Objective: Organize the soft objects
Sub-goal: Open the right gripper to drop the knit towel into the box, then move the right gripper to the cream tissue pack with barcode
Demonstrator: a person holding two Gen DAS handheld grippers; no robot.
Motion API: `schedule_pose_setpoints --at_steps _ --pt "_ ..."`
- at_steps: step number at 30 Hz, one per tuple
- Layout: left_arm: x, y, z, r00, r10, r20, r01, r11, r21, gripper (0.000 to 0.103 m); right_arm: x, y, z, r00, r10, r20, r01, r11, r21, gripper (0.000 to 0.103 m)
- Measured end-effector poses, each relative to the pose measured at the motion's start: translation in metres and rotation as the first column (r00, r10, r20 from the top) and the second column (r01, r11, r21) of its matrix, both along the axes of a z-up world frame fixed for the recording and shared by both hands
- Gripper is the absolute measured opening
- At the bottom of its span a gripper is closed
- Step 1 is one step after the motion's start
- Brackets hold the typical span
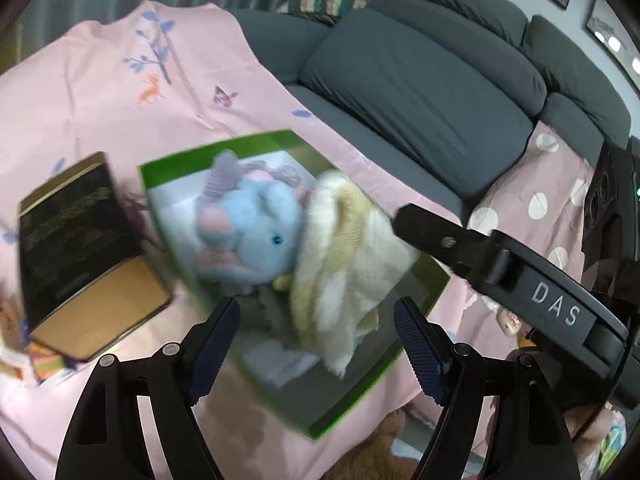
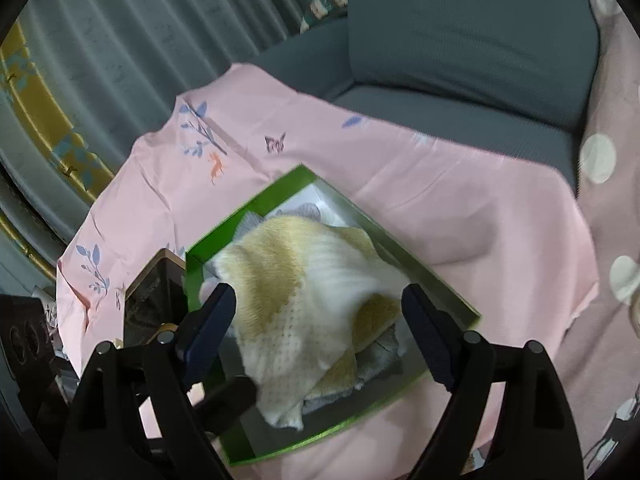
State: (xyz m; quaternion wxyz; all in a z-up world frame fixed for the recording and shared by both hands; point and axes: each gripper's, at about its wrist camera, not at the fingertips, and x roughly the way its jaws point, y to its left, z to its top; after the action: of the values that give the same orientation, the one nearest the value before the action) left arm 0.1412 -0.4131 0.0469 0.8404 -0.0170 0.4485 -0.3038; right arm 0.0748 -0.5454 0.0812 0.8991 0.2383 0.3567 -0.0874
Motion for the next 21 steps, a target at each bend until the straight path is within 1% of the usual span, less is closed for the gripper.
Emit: schedule_pose_setpoints --at_steps 3,7,9,11,13,16,19,20,21 --pt "-0.012 0.027 0.011 0.999 0.034 0.026 -0.033 0.999 -0.019 0.08 -0.012 0.01 0.01 1.0 0.007 0.025 -0.006 1.0 -0.017 0.091" --pt "-0.025 0.064 0.019 0.994 0.098 0.045 -0.097 0.994 -0.042 0.081 -0.024 0.029 0.02 0.999 0.026 0.045 -0.024 0.999 -0.047 0.092" --pt "-0.033 0.088 0.022 0.988 0.143 0.054 -0.14 0.988 -0.057 0.088 -0.027 0.037 0.022 0.998 0.04 0.053 -0.038 0.998 -0.046 0.092" --pt "-0.04 0.116 0.023 0.98 0.189 0.061 -0.185 0.98 -0.071 0.089 -0.03 0.049 0.022 0.996 0.071 0.056 -0.069 0.997 -0.039 0.093" --pt "-0.045 0.136 0.02 0.97 0.236 0.058 -0.232 0.971 -0.064 0.089 -0.031 0.063 0.021 0.993 0.103 0.051 -0.1 0.994 -0.043 0.094" --pt "-0.055 0.174 0.015 0.949 0.313 0.049 -0.309 0.949 -0.066 0.089 -0.029 0.088 0.018 0.987 0.155 0.036 -0.153 0.986 -0.059 0.094" --pt "-0.064 0.212 0.007 0.921 0.387 0.034 -0.385 0.921 -0.055 0.089 -0.028 0.111 0.016 0.978 0.208 0.02 -0.206 0.976 -0.065 0.094" --pt "-0.069 0.228 0.003 0.904 0.427 0.035 -0.425 0.904 -0.044 0.089 -0.027 0.12 0.015 0.974 0.226 0.014 -0.224 0.972 -0.066 0.094" --pt "-0.072 0.237 0.001 0.892 0.451 0.036 -0.45 0.892 -0.036 0.089 -0.026 0.127 0.013 0.97 0.242 0.011 -0.24 0.968 -0.066 0.094"
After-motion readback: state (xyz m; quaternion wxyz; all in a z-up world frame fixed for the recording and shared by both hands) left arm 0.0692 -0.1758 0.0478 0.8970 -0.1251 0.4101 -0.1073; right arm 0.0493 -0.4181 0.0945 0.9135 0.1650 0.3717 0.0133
